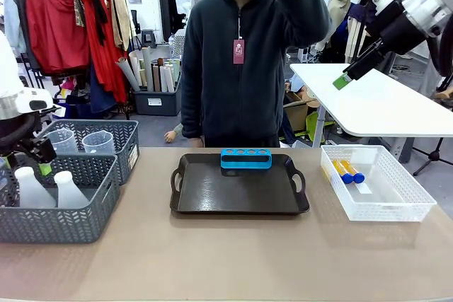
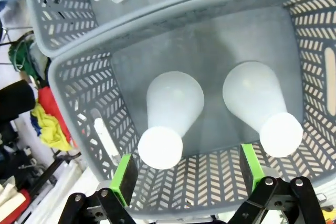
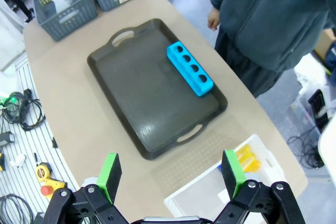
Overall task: Prepare the laboratory tools.
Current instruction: Pick up one Small flask and place it on the Handle tray.
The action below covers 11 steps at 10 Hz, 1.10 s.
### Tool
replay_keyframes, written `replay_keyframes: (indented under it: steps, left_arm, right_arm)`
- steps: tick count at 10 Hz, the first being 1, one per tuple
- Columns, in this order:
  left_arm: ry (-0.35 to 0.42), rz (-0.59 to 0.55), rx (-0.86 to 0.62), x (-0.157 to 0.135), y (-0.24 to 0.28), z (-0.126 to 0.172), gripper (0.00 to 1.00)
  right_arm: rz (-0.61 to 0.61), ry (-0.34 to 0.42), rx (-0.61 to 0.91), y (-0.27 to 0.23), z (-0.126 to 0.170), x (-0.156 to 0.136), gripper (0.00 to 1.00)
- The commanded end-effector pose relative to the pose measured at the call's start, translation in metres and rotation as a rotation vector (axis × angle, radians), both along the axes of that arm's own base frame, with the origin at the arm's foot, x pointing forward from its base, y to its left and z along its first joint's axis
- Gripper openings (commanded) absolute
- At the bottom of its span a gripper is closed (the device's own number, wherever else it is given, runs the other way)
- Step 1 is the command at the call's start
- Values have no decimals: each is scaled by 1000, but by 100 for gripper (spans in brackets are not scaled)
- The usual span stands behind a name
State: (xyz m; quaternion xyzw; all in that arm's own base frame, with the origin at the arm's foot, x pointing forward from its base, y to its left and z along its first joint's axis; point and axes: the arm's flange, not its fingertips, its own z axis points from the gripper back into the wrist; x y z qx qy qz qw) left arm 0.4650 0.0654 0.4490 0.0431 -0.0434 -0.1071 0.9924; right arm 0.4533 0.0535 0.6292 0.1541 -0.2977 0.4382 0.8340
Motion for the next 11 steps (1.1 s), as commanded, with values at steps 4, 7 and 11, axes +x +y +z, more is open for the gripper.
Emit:
replay_keyframes:
  steps: [4, 7, 11]
  left_arm:
    - [-2, 10, -27, 3, 9, -4, 100]
    - [-2, 10, -27, 3, 9, -4, 100]
    - [14, 14, -49, 15, 16, -10, 100]
  right_arm:
    - [7, -1, 13, 0, 0, 0, 100]
    - [7, -1, 13, 0, 0, 0, 100]
    - [7, -1, 13, 0, 0, 0, 100]
